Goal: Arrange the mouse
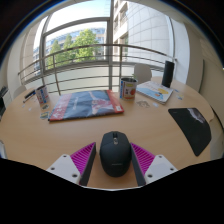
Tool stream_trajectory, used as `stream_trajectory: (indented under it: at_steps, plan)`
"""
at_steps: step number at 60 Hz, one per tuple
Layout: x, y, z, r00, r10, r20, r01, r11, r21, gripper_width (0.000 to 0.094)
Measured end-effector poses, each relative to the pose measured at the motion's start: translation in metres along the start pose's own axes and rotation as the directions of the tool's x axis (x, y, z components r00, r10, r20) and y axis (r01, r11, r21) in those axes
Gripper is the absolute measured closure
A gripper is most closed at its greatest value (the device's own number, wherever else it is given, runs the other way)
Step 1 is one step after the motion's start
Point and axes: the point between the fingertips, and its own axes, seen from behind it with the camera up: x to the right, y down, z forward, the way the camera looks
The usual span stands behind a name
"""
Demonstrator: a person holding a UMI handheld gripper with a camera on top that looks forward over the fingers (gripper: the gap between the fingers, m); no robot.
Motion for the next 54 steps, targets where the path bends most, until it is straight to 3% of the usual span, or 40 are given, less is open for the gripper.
stream_trajectory:
  at_steps: [4,18,23,39,47,54]
  plan:
    - [-0.009,-0.001,0.002,0.999,-0.027,0.031,0.027,1.0,0.01,0.041]
    - [-0.014,-0.004,0.001,0.99,-0.136,0.032,0.136,0.991,0.007,0.0545]
    - [-0.029,-0.011,-0.013,0.986,-0.14,0.086,0.139,0.99,0.014,0.0554]
    - [-0.032,-0.143,-0.152,0.968,-0.162,0.19,0.104,0.953,0.285,0.0557]
    - [0.029,-0.212,-0.198,0.973,-0.168,0.158,0.095,0.915,0.391,0.0559]
    - [0.118,-0.233,-0.188,0.985,-0.142,0.098,0.093,0.917,0.388,0.0558]
